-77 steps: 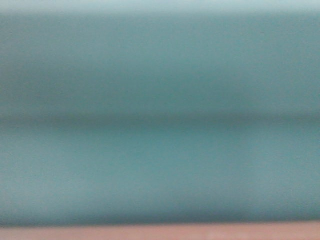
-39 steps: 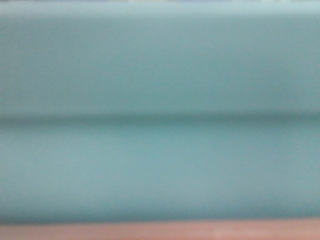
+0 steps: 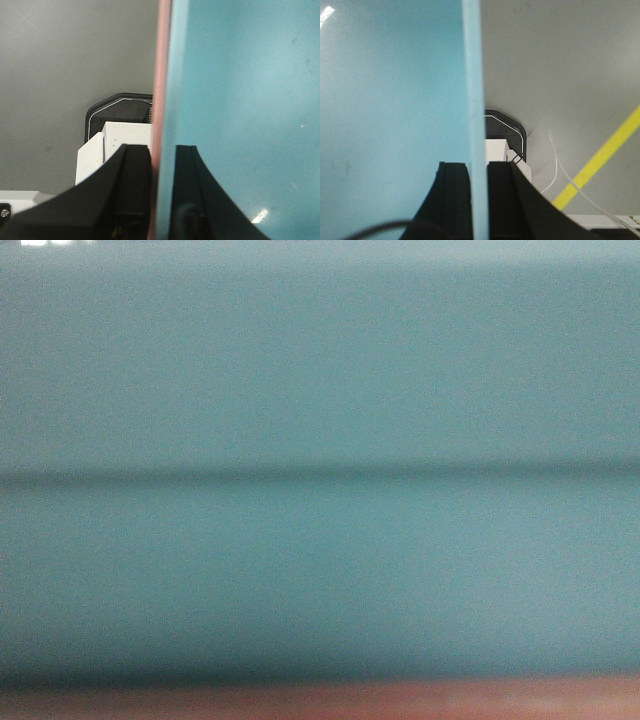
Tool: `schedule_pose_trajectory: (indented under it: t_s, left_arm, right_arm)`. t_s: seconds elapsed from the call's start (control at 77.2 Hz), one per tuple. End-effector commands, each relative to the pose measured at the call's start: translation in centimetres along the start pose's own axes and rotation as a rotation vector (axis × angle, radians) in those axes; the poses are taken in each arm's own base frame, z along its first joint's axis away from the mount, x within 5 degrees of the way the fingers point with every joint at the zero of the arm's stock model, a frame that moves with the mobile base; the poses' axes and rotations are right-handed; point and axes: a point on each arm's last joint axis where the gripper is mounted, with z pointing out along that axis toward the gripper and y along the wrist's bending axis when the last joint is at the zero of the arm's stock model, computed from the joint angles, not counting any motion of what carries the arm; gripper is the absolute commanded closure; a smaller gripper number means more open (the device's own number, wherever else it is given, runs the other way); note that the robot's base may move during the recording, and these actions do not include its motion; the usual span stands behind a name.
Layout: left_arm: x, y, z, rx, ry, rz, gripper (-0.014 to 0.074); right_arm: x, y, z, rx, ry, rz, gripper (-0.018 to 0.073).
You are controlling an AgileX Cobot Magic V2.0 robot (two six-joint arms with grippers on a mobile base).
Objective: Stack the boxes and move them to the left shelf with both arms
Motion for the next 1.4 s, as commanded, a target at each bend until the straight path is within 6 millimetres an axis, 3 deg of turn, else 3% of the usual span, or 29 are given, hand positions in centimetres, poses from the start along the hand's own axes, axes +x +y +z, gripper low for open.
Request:
schedule_pose_trajectory:
  t_s: [0.0,1.386]
  left_arm:
    - [0.44,0.28,-1.68,0.017,0.003,-0.010,0.0589]
    - [0.71,0.09,-1.69,0.038,0.033,-0.020,0.0589]
  right_arm:
    - [-0.28,-0.18,-1.67,-0.054,-0.061,0.006,0.0502]
    - [-0.17,-0.31,-1.66,-0.039,-0.050,0.007,0.0502]
